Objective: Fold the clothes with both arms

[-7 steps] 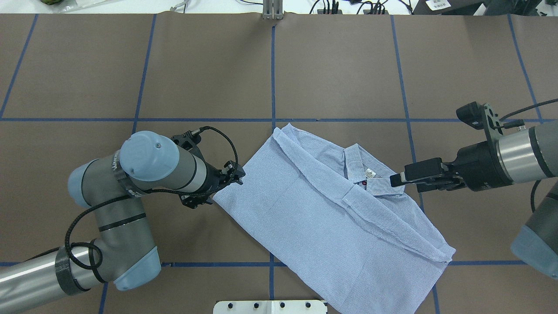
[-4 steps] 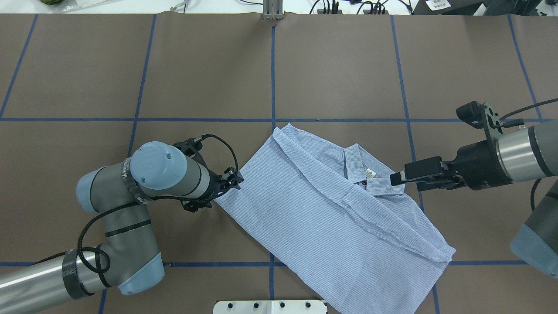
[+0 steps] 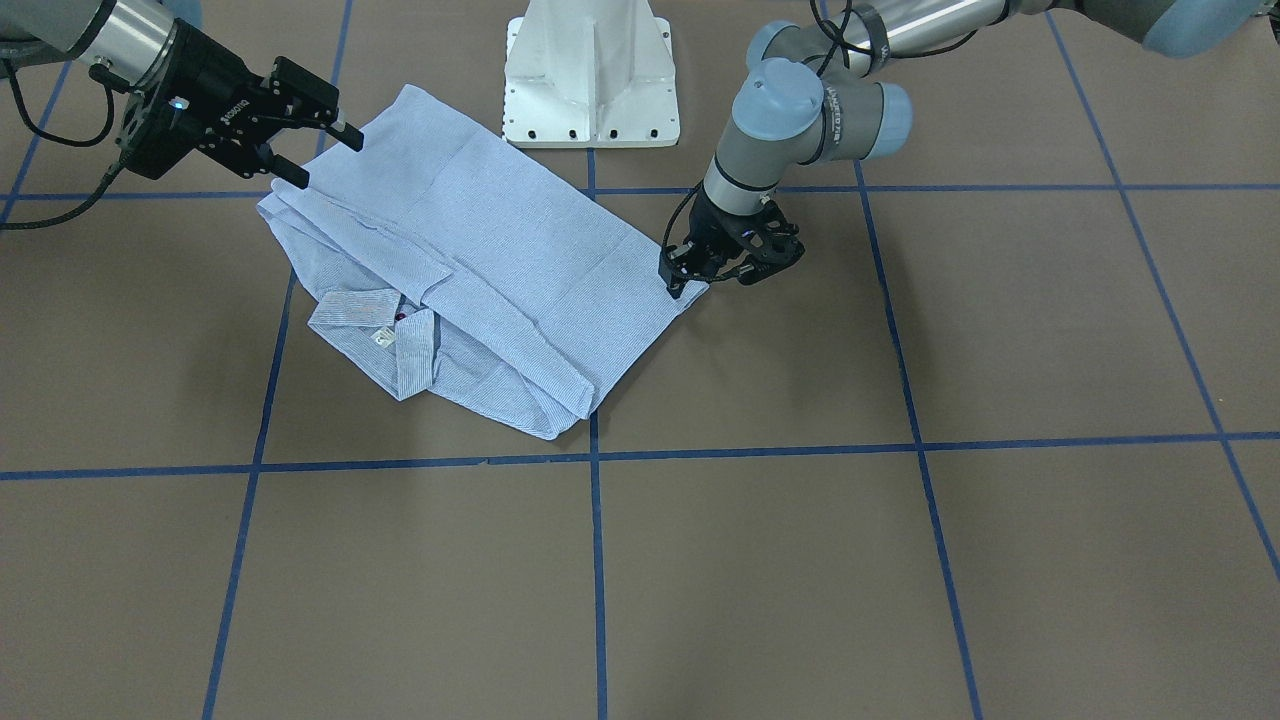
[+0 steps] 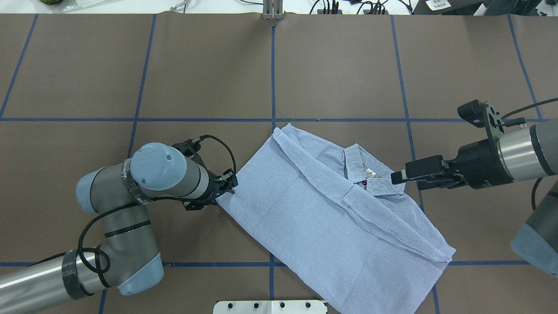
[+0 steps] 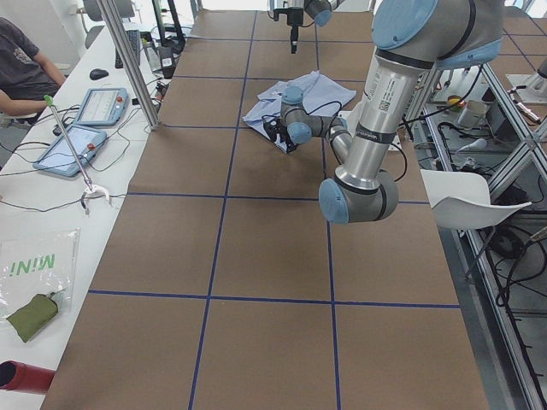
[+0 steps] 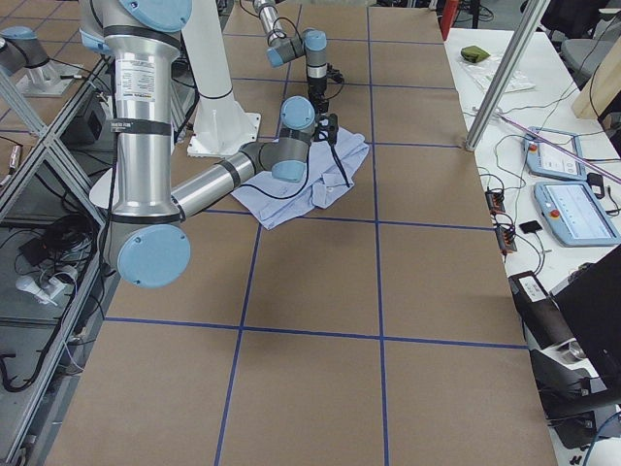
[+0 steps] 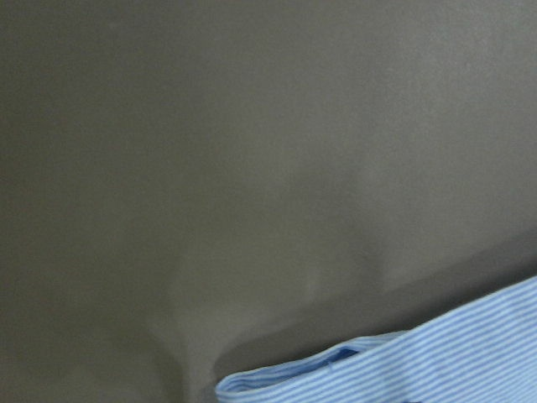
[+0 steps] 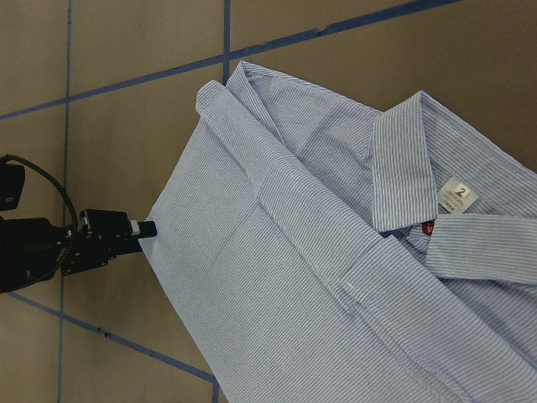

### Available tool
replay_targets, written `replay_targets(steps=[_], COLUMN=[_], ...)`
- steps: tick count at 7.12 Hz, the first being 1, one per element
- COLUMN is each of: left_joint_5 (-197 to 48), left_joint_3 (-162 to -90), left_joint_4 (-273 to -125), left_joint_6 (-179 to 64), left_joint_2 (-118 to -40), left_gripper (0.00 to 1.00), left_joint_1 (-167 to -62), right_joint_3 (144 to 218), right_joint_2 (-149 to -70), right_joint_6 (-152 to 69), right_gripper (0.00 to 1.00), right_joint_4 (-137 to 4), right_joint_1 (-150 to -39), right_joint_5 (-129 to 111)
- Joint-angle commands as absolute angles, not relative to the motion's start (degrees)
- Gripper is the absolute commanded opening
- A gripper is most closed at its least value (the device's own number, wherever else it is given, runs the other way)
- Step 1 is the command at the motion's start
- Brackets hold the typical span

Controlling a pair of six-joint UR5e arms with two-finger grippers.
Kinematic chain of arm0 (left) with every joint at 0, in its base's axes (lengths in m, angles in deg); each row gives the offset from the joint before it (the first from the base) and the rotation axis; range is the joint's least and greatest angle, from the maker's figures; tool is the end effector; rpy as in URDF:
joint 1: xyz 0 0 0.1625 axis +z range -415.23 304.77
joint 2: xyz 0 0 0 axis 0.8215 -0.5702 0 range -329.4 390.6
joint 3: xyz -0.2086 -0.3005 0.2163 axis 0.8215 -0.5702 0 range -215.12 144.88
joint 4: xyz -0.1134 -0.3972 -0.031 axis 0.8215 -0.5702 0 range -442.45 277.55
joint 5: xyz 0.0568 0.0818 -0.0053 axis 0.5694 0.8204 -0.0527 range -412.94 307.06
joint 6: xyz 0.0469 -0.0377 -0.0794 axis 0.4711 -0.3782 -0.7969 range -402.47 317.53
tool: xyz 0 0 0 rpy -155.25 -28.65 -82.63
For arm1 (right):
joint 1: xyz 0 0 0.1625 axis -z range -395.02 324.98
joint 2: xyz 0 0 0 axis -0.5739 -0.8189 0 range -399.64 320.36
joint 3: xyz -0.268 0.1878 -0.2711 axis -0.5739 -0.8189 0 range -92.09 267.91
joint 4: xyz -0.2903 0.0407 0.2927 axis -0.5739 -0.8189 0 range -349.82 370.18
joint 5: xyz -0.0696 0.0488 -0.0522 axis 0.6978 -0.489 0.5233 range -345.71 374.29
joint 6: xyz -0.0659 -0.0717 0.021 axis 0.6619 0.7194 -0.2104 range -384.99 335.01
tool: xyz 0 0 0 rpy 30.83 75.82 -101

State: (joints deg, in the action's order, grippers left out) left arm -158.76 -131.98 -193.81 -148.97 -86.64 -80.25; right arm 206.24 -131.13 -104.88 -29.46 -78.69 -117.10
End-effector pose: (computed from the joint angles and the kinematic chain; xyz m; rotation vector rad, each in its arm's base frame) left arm 0.5484 -0.3731 0.2928 -0.1844 0.9895 -0.5298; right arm -0.2673 -0.3483 0.3295 0.0383 -1.4033 -0.0001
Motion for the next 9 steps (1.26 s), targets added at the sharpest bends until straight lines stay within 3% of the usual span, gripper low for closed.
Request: replay_targets(steps=[1,2,3,8,9], left_joint_5=[-158.76,-158.76,-158.94,-158.85,-158.94], left_joint_3=[-131.98,-131.98,-132.07,-131.89,-128.85], left_joint_4=[-193.81,-193.81,-193.81,-192.84,-193.10], left_joint_6=[-148.90,-148.90,-148.90,-145.41,-142.34], left_joint_2=[-86.82,-86.83,-86.83,-87.79,-90.40], left_gripper=[0.36,0.12,0.00,0.00,0.00], left_joint_1=[-80.11,-80.20,-80.20,-88.69,-91.51], right_joint_3=[206.12,205.94,205.86,205.94,205.86], right_joint_2=[-131.13,-131.22,-131.22,-131.22,-131.40], right_joint_6=[-104.88,-104.88,-104.88,-104.88,-104.88], right_gripper=[1.00,1.00,1.00,1.00,1.00], right_joint_4=[-29.46,-29.46,-29.46,-29.46,-29.46], right_joint_1=[-78.97,-78.97,-79.06,-80.28,-80.55], right_joint_5=[-117.10,-117.10,-117.10,-117.10,-117.02])
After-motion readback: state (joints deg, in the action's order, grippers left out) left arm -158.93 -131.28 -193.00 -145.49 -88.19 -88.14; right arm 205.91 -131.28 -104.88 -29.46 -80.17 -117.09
